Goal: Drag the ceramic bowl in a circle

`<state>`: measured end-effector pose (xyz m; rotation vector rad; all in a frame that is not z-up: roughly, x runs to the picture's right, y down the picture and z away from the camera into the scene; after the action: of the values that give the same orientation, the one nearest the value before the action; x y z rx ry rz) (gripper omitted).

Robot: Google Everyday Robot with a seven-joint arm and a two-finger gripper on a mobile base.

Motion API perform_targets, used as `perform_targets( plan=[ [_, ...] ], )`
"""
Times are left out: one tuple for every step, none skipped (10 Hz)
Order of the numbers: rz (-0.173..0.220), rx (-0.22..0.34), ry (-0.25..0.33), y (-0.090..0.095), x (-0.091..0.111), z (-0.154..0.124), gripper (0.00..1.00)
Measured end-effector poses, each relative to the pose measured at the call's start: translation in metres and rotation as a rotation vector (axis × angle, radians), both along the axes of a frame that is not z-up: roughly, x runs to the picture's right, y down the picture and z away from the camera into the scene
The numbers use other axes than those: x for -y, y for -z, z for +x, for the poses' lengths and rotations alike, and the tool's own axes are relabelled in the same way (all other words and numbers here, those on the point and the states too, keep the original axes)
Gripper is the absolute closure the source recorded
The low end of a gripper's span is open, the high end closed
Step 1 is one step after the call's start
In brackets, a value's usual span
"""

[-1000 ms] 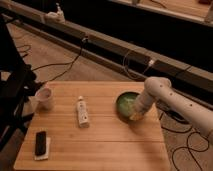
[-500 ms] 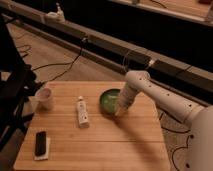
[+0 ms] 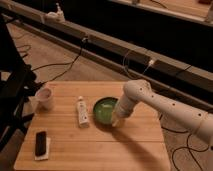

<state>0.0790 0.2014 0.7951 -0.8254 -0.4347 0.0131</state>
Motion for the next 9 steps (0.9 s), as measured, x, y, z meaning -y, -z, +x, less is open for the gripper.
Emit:
perform_targets(
  plan=[
    [-0.007, -0.039, -0.024, 0.002, -0.007, 0.019, 1.00],
    [-0.016, -0.093, -0.055, 0.000, -0.012, 0.043, 1.00],
    [-0.020, -0.139, -0.084, -0.004, -0.012, 0.062, 1.00],
    [-0.021, -0.191, -0.121, -0.012, -0.006, 0.082, 1.00],
    [-0.027, -0.239, -0.152, -0.022, 0.005, 0.099, 1.00],
    [-0.027, -0.259, -0.164, -0.028, 0.013, 0.105, 1.00],
    [-0.025, -0.273, -0.171, -0.035, 0.023, 0.108, 1.00],
    [-0.018, -0.276, -0.169, -0.042, 0.035, 0.103, 1.00],
    [-0.006, -0.257, -0.152, -0.048, 0.047, 0.087, 1.00]
  ],
)
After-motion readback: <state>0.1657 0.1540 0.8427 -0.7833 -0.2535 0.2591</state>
